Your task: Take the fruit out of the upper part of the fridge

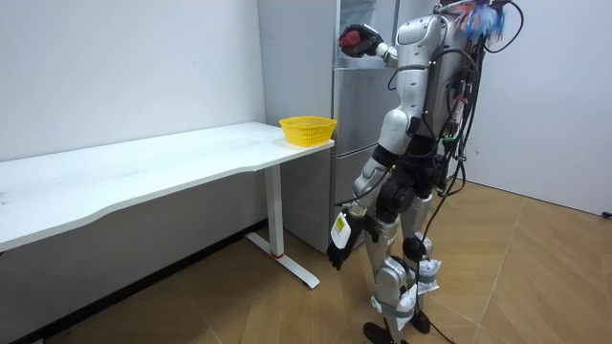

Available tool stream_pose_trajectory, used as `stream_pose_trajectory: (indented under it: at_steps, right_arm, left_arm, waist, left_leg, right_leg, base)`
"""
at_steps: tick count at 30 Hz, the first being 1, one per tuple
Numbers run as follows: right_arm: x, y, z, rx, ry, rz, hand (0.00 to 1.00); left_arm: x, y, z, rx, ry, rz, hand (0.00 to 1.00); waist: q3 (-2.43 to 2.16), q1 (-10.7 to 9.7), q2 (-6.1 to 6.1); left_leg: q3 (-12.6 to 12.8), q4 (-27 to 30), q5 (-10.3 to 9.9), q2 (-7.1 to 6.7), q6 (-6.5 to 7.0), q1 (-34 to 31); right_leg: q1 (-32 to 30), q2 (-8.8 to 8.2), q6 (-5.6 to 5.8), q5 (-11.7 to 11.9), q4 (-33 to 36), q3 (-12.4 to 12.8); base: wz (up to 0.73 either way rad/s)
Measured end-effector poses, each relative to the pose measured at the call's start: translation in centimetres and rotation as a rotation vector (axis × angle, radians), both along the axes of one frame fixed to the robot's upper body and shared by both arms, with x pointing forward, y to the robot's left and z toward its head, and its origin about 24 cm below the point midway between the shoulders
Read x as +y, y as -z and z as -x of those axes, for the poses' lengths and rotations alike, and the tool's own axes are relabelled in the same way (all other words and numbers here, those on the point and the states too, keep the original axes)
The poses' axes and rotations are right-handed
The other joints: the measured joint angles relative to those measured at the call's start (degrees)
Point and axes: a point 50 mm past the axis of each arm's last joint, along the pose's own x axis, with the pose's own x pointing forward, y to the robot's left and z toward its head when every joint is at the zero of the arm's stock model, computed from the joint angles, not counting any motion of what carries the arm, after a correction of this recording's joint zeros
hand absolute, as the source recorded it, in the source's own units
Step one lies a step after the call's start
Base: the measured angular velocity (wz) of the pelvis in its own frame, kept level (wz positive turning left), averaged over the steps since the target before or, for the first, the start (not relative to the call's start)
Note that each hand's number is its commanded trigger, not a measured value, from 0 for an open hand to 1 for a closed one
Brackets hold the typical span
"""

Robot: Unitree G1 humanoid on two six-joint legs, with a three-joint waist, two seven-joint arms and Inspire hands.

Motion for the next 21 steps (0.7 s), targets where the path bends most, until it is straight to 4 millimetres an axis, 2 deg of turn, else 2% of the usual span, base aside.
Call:
stream_pose_trajectory:
  at_steps: [10,17,21]
  right_arm:
    - [2.0,0.5,0.4,0.012,-0.095,0.029,1.00]
    - [3.1,1.1,0.4,0.024,-0.097,0.146,1.00]
    - [4.0,2.0,0.1,0.059,-0.131,0.165,1.00]
  left_arm:
    - [-0.6,0.2,0.1,0.005,0.024,0.007,0.00]
    - [-0.8,0.4,0.8,0.049,0.042,0.017,0.00]
    - [-0.7,0.4,0.7,0.044,0.045,0.014,0.00]
  waist:
    - [0.04,0.3,0.40]
    - [-0.16,0.6,-0.05]
    - [0.07,1.6,-0.62]
  left_leg:
    - [0.1,-0.1,0.0,0.06,0.02,0.3]
    - [-0.2,0.2,0.0,0.00,0.01,0.2]
    - [-0.2,0.2,0.0,-0.01,0.02,0.3]
  right_leg:
    - [0.0,0.02,0.00,0.0,0.9,0.8]
    - [0.2,-0.05,0.00,0.0,0.9,0.4]
    - [0.2,-0.06,0.00,0.0,0.8,0.4]
  base:
    - [-0.02]
    - [0.02]
    - [0.00]
